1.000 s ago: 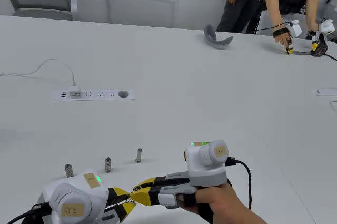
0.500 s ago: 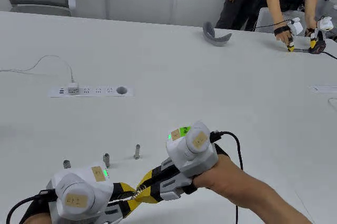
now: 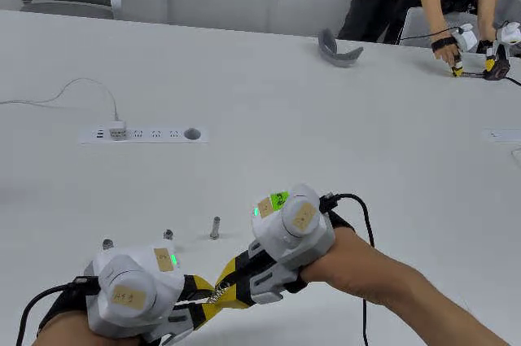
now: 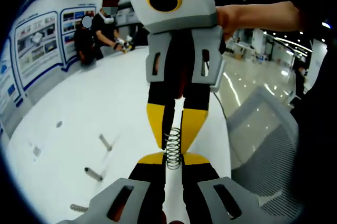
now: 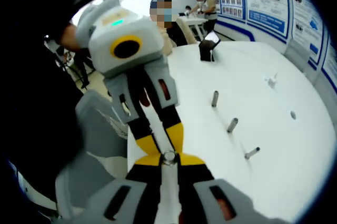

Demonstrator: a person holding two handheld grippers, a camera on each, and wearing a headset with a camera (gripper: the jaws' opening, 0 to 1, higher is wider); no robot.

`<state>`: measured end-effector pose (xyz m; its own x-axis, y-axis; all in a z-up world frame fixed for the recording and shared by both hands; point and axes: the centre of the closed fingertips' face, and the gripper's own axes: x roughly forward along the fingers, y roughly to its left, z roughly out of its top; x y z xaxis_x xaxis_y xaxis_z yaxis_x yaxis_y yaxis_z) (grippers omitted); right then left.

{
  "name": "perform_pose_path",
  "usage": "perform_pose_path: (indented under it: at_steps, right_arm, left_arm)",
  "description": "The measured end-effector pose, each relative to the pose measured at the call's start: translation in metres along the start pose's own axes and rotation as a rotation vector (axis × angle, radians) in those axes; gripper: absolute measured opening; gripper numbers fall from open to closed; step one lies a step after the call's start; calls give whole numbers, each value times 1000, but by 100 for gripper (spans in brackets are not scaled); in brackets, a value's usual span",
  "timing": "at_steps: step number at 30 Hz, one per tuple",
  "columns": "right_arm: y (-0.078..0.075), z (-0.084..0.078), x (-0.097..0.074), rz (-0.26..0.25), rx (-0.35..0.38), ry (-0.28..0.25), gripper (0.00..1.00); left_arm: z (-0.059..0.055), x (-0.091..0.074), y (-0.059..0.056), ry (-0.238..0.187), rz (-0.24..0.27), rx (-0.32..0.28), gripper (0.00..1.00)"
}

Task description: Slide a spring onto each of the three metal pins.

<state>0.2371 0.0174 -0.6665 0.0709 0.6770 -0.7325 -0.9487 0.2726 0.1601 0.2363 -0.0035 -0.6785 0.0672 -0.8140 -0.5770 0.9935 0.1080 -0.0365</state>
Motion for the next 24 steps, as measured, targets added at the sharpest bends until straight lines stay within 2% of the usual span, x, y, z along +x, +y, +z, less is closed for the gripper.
perform_pose_path:
  at_steps: [7,12,19,24]
  right_arm:
    - [0,-1,-1,-3,25,-16,12]
    - [-1,-1,-3,-18,4,-22,13]
    - [6,-5,-1,2,-29,10,13]
    - [6,-7,0,1,-22,15,12]
  left_arm:
    - [1,1,-2,-11,-9,-8,10]
    - [2,1,-2,-1,-21,3,10]
    - [0,4,-8,33,-42,48,10]
    - [-1,5,-8,28,-39,37,10]
